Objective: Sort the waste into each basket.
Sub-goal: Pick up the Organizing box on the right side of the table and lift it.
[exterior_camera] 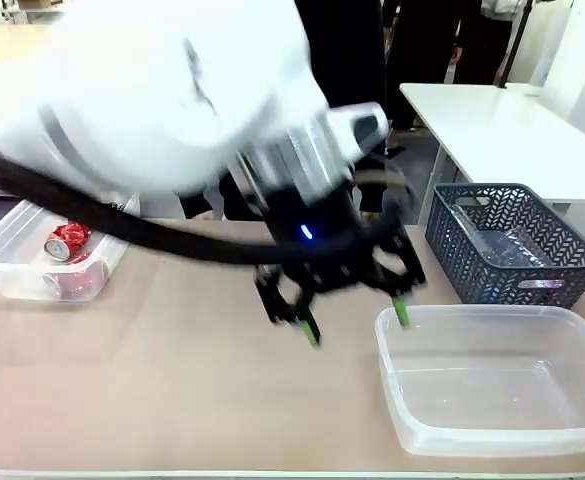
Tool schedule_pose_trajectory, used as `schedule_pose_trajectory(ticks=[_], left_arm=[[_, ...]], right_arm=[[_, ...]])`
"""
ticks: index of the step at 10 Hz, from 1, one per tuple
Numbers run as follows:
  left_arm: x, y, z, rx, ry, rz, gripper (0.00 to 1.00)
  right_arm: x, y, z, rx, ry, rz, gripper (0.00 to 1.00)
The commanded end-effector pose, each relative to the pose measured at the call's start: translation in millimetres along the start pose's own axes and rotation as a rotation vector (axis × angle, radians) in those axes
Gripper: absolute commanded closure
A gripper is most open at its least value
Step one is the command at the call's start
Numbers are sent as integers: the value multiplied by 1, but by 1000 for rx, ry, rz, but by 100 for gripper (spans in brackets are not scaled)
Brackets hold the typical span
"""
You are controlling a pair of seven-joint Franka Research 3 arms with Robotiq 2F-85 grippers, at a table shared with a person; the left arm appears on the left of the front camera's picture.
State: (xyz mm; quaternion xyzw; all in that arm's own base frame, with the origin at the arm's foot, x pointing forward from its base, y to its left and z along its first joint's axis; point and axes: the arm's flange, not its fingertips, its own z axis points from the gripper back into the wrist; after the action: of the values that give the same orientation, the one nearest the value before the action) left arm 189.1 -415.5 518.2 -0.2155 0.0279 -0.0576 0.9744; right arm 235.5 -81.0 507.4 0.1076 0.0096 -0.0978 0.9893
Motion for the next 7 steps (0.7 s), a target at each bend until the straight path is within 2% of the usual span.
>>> schedule_pose_trajectory(ticks=[1,4,7], left_arm=[[-8,-25,-47,77,-74,54,0],[0,-44,-110,161,-139,103,0],[14,-42,-150,199,-188,154,0]], right_arm=[[6,-6,-67,-34,37,100,0],[11,-13,-131,-95,228,133,0],[-4,-28,-173,-113,268,91,0]])
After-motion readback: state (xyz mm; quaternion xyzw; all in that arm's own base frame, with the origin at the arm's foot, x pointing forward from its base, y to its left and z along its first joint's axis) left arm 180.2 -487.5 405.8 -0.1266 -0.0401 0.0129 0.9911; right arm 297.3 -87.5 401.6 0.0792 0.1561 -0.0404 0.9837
